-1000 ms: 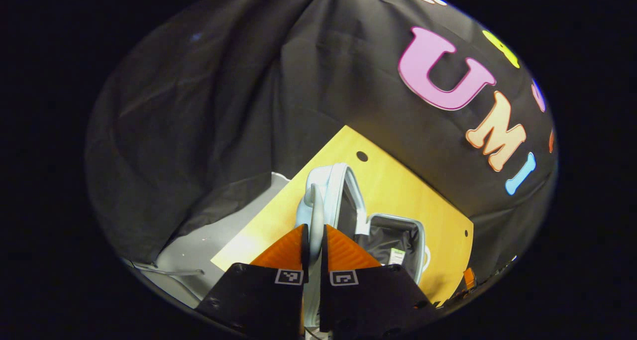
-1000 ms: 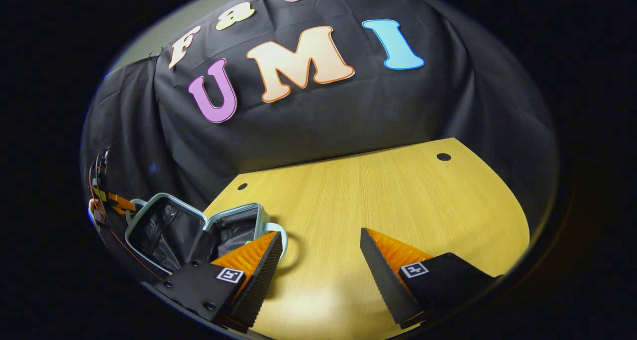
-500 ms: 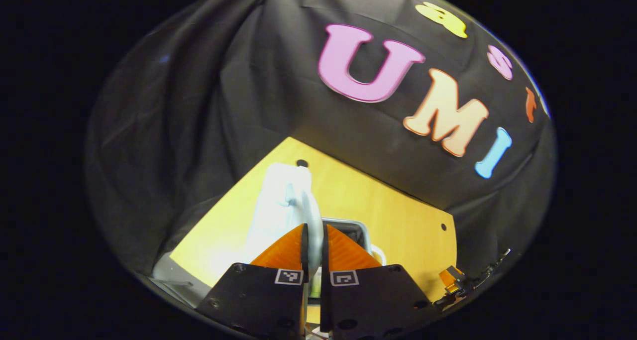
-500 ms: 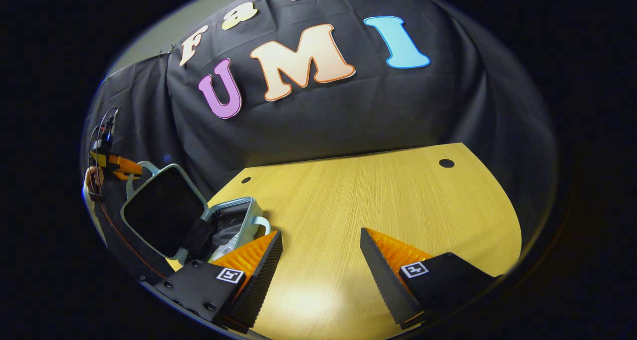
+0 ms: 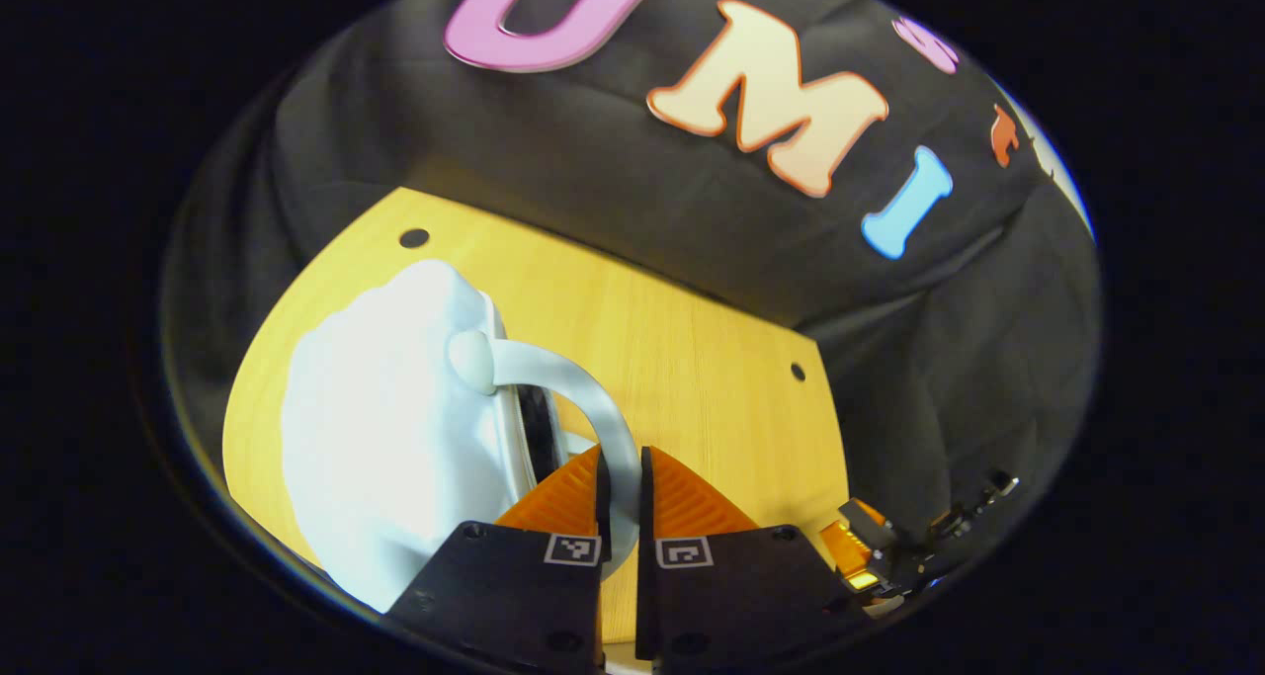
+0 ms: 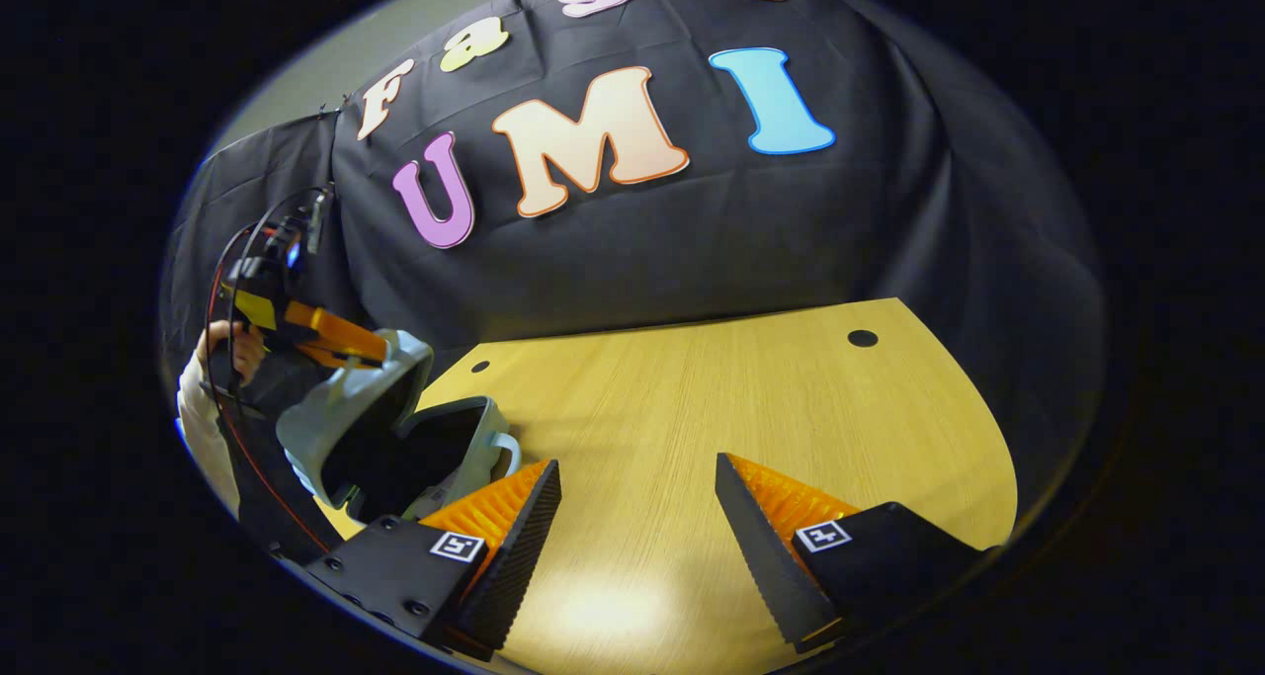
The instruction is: First open the suitcase, pack the skin care products into it, and then close the suitcase.
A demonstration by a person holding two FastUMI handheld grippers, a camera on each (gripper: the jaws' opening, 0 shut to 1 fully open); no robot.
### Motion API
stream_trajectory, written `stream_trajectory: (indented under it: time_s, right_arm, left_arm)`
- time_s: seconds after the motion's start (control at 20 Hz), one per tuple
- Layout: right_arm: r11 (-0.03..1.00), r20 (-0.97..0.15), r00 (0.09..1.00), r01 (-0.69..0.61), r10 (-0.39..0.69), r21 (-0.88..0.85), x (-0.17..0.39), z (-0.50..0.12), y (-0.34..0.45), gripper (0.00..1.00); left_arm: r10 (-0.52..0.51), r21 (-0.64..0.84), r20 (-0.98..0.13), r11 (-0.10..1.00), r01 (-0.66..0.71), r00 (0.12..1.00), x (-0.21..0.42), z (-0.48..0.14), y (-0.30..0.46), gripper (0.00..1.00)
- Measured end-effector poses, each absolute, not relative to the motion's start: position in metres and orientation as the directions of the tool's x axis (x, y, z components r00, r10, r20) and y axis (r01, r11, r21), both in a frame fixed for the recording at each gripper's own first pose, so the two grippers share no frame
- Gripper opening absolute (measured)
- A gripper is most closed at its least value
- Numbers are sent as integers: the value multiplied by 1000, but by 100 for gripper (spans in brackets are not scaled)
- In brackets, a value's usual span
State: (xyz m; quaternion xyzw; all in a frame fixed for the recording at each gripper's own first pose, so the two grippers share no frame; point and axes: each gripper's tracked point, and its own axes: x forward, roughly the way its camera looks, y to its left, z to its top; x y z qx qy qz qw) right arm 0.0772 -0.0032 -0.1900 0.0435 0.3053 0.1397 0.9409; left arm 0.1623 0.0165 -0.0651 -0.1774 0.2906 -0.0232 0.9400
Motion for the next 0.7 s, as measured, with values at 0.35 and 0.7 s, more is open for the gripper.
stream_trajectory:
  time_s: [0.35, 0.7]
  right_arm:
    - [975, -553, 804, -161, 219, 152, 66, -190, -30, 98]
    - [981, -541, 821, -119, 183, 151, 62, -185, -47, 98]
  left_arm:
    - [-96, -228, -688, 970, -89, 719, 182, -136, -7, 6]
    - [-30, -135, -747, 985, -108, 664, 183, -156, -8, 6]
